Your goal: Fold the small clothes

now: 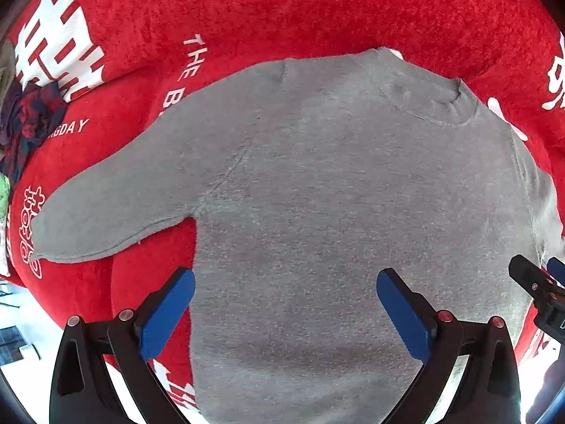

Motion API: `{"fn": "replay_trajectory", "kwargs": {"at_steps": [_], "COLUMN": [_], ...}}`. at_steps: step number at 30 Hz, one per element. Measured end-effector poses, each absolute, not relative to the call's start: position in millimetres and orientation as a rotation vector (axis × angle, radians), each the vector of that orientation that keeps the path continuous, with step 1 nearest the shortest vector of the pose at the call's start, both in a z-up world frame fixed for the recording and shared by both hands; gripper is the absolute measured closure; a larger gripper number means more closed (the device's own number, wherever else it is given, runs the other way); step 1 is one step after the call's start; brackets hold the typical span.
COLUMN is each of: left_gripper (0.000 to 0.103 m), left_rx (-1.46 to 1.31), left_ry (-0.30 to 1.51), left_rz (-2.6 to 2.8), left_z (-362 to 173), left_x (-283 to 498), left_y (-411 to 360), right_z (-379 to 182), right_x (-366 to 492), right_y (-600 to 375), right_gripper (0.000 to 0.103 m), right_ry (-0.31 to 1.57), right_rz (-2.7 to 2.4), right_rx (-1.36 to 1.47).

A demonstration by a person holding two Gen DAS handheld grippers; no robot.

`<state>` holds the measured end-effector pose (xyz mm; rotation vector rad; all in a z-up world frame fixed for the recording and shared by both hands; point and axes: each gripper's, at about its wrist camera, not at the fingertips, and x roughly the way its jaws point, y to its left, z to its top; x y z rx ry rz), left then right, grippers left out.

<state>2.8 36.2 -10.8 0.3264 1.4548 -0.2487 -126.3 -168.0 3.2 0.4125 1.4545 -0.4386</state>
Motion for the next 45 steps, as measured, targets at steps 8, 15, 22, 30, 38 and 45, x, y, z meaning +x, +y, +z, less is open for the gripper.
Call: {"fn": "replay_trajectory", "kwargs": {"at_steps": [8, 15, 22, 30, 38, 45], "left_gripper": [0.0, 0.0, 0.0, 0.0, 0.0, 0.0], "left_rx": [0.34, 0.341, 0.335, 0.34, 0.338, 0.328], "left_ry": [1.45, 1.451, 1.447, 1.447, 1.45, 1.449], "left_rz": [-0.24, -0.241, -0.226, -0.222, -0.216, -0.206], "left_z": [-11, -9, -8, -7, -8, -8], "left_x": [5, 3, 2, 1, 1, 4], "left_y": [44, 48, 54, 62, 66, 73], "right_z": [3, 4, 4, 3, 3, 3], "right_x": [-120, -119, -119, -120, -121, -120], "right_y": [-164, -160, -159, -160, -158, -155], "right_gripper": [0.0, 0.0, 0.0, 0.0, 0.0, 0.0], "right_ry": [1.463, 1.469, 1.471, 1.474, 1.478, 1.486], "right_rz": [-0.439, -0.439, -0.441, -0.441, -0.44, -0.44], "right_rx": [0.409, 0.402, 0.401, 0.403, 0.403, 0.398]}}
